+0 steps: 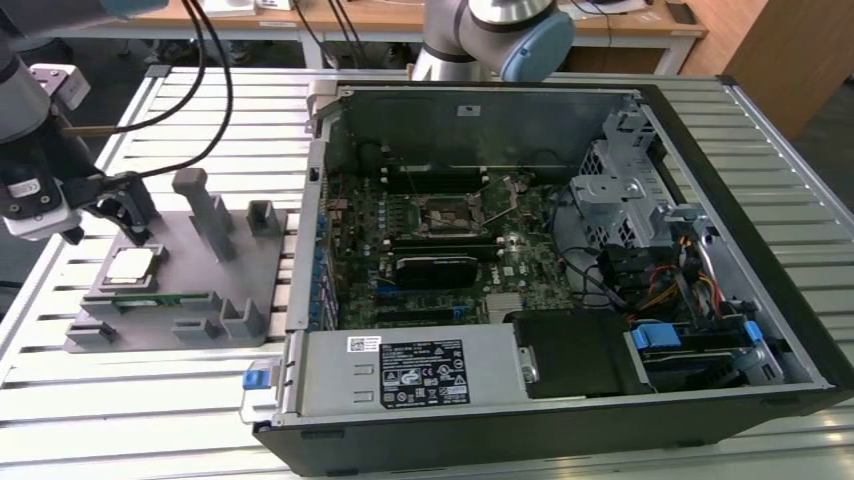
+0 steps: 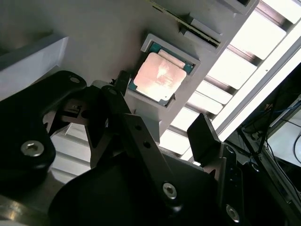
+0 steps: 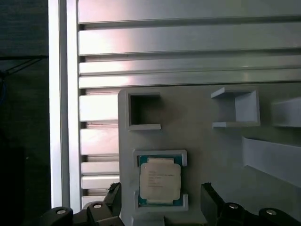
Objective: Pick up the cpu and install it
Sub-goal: 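Pick up the cpu and move it towards the insertion slot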
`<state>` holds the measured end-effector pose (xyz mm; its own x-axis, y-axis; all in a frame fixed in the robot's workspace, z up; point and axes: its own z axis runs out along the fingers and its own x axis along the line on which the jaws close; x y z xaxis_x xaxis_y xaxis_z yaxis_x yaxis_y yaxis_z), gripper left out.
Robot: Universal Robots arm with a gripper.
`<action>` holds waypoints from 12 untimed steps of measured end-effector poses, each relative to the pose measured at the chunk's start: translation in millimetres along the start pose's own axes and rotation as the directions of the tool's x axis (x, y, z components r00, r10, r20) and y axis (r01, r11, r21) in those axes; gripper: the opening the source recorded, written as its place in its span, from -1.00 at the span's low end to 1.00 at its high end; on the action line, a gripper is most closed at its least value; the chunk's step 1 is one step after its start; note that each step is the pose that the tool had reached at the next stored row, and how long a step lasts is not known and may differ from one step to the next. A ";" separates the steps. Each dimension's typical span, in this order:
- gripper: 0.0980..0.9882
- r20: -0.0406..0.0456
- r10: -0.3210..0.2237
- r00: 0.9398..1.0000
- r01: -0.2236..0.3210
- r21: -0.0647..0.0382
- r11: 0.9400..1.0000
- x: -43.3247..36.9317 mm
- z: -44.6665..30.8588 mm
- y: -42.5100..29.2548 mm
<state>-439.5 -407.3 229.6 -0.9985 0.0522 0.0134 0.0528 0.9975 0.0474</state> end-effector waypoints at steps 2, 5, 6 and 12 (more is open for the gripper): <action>0.50 0.001 0.000 1.000 0.000 0.000 1.000 0.0 3.6 -0.2; 0.50 0.001 0.000 1.000 0.000 0.000 1.000 -0.1 8.4 -0.4; 0.50 0.001 0.000 1.000 0.000 0.000 1.000 -0.1 9.8 -0.5; 0.50 0.001 0.000 1.000 0.000 0.000 1.000 -0.1 16.5 -0.8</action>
<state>-439.6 -407.3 213.1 -0.9986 0.0522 0.0121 0.0527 0.9975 0.0474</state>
